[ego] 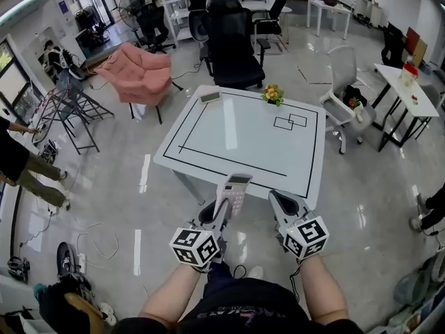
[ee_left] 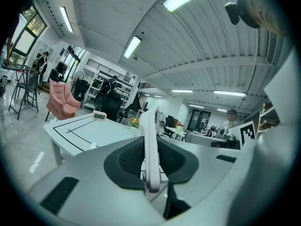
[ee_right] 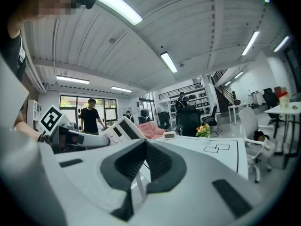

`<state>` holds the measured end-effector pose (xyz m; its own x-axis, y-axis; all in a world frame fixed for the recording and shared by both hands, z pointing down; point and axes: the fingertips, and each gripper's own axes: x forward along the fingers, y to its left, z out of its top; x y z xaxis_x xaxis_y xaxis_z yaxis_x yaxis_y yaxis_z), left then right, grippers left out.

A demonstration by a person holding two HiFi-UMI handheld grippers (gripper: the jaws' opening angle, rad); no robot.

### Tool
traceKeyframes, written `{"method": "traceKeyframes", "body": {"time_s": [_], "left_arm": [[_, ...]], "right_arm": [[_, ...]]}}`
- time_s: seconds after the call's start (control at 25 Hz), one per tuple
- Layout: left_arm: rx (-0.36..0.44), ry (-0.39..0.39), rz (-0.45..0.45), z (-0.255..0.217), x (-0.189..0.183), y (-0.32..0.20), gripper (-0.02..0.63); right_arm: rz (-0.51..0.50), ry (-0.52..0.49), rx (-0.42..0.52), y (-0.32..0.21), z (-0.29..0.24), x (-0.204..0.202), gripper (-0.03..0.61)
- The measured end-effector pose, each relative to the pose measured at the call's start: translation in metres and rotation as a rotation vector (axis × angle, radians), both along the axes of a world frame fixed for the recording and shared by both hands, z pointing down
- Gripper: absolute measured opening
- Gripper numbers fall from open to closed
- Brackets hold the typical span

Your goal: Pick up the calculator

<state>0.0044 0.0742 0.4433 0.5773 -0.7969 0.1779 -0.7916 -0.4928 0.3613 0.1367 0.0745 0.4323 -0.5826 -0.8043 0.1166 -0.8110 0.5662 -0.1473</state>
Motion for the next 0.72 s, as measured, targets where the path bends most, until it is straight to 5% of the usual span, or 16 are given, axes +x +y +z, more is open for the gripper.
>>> {"method": "traceKeyframes", "body": {"time_s": [0.72], "left_arm": [[0.015,-0.008,0.003,-0.0080,0.0044,0.0053,0.067]], "right_arm": [[-0.014,-0.011,0.001,0.0088,-0.0024,-0.0025,0.002]]}}
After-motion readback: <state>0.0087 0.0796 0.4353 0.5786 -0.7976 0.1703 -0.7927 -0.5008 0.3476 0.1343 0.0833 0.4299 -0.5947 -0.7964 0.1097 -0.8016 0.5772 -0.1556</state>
